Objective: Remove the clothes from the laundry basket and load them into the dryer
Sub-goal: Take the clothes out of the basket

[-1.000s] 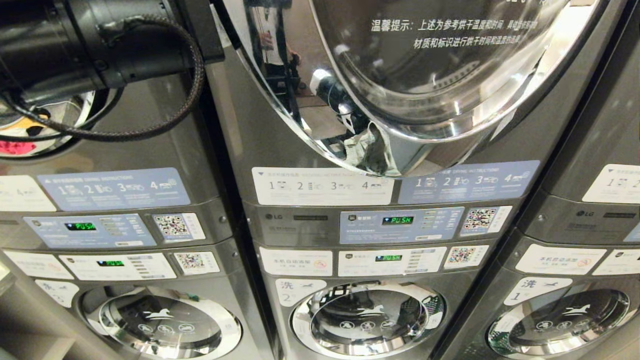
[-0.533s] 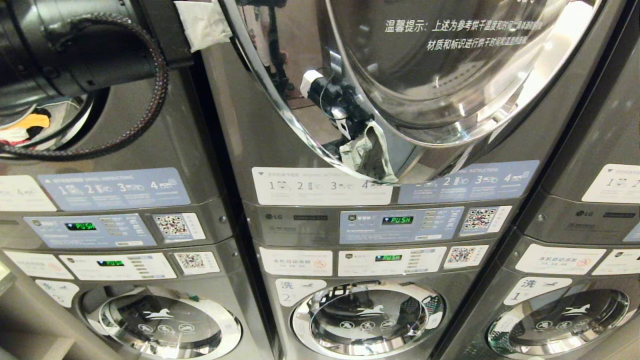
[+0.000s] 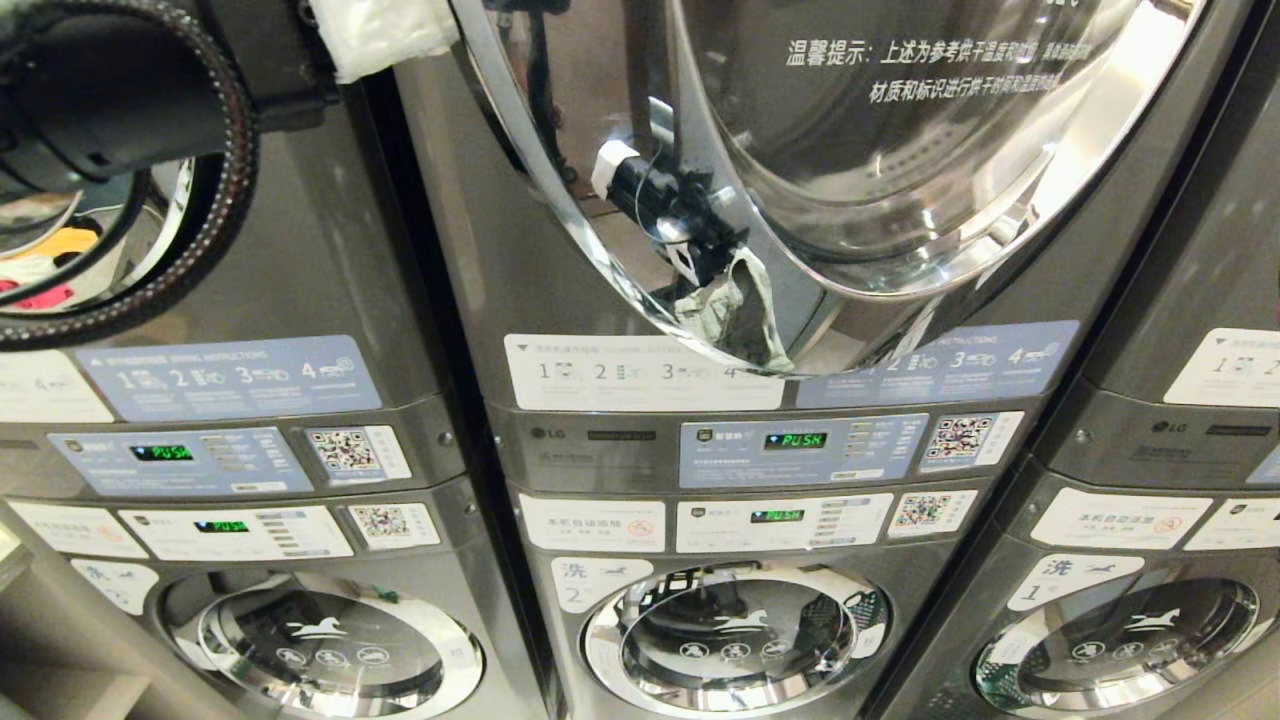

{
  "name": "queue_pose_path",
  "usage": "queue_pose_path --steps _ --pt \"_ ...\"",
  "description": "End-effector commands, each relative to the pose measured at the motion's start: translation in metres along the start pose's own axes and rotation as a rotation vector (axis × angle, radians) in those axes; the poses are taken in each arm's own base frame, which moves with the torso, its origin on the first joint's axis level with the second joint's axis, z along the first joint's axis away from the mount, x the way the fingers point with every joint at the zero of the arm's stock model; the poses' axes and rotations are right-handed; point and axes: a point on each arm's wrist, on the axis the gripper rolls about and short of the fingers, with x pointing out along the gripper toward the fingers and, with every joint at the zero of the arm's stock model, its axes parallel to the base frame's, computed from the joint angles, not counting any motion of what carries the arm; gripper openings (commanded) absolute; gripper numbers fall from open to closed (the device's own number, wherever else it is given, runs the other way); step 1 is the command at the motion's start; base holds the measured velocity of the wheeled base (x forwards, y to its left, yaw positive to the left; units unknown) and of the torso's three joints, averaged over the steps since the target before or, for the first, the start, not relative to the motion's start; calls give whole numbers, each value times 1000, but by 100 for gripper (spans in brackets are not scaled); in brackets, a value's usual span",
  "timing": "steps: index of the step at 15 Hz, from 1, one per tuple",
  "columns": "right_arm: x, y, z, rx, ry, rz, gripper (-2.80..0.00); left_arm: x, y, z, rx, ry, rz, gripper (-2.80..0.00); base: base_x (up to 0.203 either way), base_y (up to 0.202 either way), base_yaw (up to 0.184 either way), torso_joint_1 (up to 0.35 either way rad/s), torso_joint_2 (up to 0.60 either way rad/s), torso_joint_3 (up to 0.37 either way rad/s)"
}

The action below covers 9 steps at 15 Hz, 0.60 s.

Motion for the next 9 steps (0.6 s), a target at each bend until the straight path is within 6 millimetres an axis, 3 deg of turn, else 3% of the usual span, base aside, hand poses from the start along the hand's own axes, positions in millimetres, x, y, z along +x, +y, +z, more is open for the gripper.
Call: queue_pose_path --steps 1,9 --pt "0 0 0 -1 4 1 -280 0 -6 1 -2 -7 -26 -280 0 0 0 0 0 0" --pt "0 0 0 -1 4 2 -280 6 -36 0 -26 2 -157 -280 0 0 0 0 0 0"
